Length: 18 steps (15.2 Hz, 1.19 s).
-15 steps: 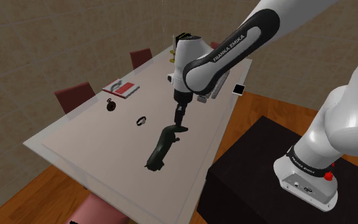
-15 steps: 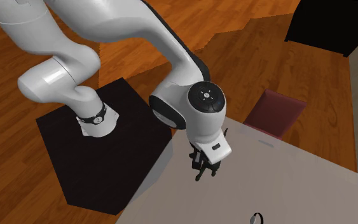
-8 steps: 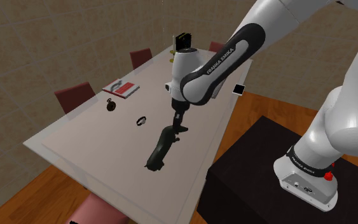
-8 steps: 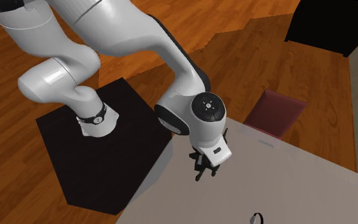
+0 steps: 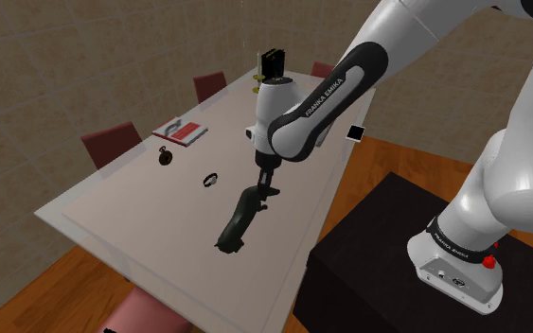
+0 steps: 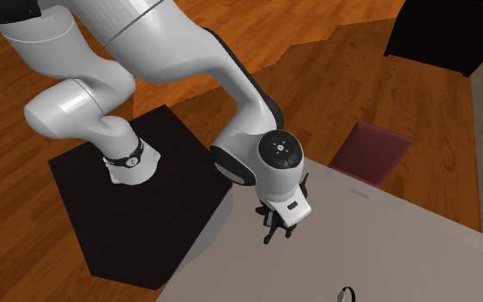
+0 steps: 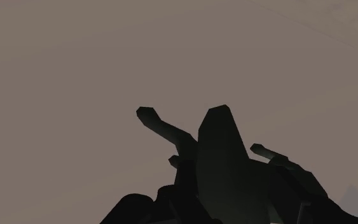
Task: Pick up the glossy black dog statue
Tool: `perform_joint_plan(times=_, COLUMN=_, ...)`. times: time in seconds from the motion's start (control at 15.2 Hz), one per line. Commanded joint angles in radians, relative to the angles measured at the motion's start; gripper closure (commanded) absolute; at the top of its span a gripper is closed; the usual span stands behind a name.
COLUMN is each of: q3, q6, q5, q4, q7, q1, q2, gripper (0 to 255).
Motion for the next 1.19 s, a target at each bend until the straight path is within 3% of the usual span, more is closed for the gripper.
perform_joint_plan(times=0.0, q3=0.0, q6=0.0, q5=0.0, q4=-0.001, q7=0.0, q1=0.0, q2=0.001, gripper=255)
perform_joint_plan(times=0.26, q3=-0.001, q6=0.0, q5=0.0, q4=0.0, q7=0.0, q1=0.0, q2=0.002, gripper=255)
perform_joint_plan(times=1.12, q3=0.003, q6=-0.173, q5=0.014, q4=0.026, q7=0.006, q1=-0.008, q2=-0.146, gripper=255)
